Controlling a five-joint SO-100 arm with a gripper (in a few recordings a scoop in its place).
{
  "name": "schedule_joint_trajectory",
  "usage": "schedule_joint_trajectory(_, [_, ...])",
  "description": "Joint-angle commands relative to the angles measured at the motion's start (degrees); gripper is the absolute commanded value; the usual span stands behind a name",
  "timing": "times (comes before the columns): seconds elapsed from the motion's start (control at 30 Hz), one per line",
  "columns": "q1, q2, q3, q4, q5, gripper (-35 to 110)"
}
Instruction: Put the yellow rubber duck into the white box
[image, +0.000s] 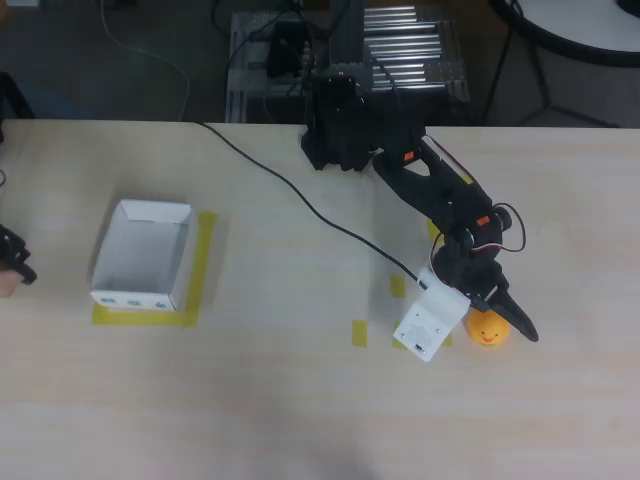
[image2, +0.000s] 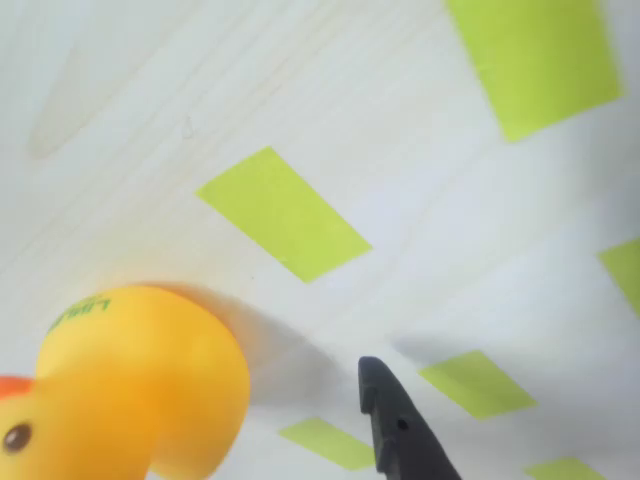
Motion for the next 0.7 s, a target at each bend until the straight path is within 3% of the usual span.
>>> schedule_joint_trajectory(0.0, [-3.1, 1.4, -9.3, 0.5, 0.0, 75])
schedule_joint_trajectory(0.13, [-3.4, 0.1, -10.5, 0.0, 0.4, 67])
schedule_joint_trajectory(0.37, [-2.2, -1.0, -9.8, -4.0, 1.2, 33])
schedule_joint_trajectory(0.67, [-1.7, -2.0, -8.7, -8.5, 2.1, 13])
